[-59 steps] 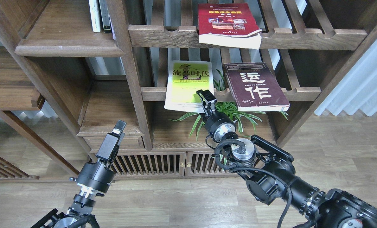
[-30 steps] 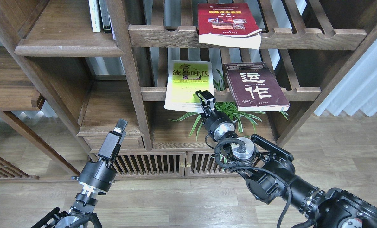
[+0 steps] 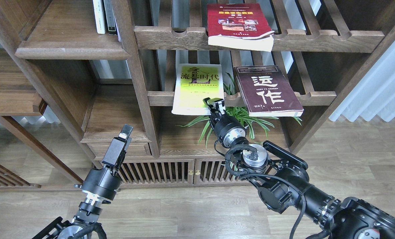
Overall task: Organize books on shelf
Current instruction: 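Grasp the yellow book's edge with the right gripper, then pull the yellow book off the shelf toward the robot with the right gripper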
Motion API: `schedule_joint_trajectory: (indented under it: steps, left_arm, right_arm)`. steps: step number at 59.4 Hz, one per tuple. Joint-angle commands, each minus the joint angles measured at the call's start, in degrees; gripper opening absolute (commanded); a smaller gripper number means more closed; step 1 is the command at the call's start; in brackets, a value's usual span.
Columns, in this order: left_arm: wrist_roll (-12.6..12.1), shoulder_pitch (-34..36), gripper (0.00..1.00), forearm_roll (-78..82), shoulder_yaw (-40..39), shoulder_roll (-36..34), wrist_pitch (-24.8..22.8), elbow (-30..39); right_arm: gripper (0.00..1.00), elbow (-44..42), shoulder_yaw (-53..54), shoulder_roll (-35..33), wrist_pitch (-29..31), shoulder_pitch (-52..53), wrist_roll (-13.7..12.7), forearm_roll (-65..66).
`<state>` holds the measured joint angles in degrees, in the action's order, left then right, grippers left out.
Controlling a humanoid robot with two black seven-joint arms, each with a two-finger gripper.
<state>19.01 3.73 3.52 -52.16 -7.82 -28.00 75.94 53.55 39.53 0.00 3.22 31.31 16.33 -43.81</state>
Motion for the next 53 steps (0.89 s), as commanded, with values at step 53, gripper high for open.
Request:
schedule_joint_trajectory:
  steps: [53]
  left_arm:
    - [-0.11, 0.14, 1.0, -0.18, -3.48, -0.18, 0.0, -0.62]
  right_arm:
    - [0.06, 10.78, 0.11, 0.0, 18.75, -8.19, -1.57, 4.0]
